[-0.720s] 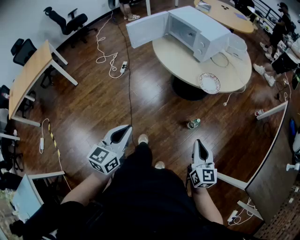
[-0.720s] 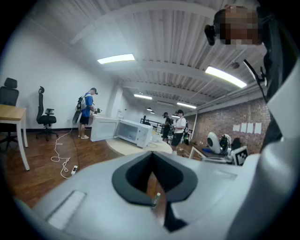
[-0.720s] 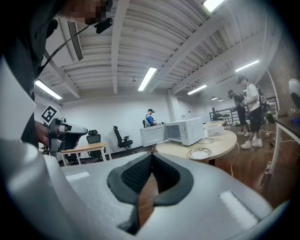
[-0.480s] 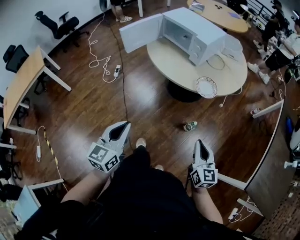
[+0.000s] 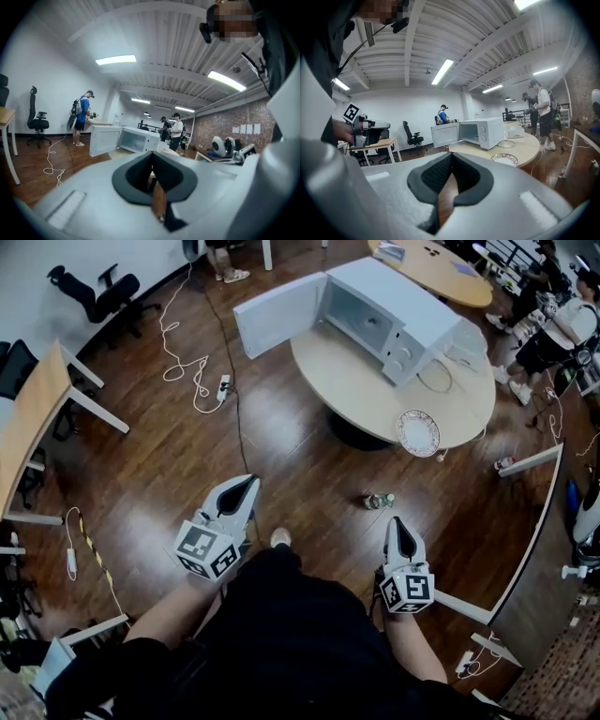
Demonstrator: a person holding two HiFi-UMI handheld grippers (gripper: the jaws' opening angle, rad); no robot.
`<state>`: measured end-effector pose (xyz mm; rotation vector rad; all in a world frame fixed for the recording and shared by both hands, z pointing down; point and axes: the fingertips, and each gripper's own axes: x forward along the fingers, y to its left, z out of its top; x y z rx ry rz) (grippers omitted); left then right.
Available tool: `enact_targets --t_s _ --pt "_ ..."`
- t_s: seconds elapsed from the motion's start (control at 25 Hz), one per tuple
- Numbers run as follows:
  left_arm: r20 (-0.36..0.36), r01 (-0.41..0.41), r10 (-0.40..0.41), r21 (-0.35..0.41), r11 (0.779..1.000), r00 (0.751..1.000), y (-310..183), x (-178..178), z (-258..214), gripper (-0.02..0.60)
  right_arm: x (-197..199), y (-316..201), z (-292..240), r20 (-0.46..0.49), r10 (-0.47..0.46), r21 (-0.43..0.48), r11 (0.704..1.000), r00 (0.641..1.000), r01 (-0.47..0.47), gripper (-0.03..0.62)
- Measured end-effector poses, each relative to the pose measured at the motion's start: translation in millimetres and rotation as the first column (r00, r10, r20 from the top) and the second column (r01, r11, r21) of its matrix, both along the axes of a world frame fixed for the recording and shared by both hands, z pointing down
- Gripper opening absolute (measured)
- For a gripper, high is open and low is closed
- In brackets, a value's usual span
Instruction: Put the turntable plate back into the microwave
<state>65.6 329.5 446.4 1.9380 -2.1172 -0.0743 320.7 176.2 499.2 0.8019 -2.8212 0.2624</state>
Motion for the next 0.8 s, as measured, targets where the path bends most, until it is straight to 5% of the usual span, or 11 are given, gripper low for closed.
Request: enact_targets --t_s 0.44,0.8 --pt "-0.011 -0.043 0.043 0.008 0.999 0.999 -20 -53 8 0.003 -43 -23 -18 0.04 0.103 -0.042 0.994 0.994 -0.102 0.002" --pt "0.028 -0.065 0.064 0.049 0.997 0.998 -44 -102 -2 0.003 -95 -32 -19 0.049 0.086 0.004 0.996 0.995 -0.087 0.002"
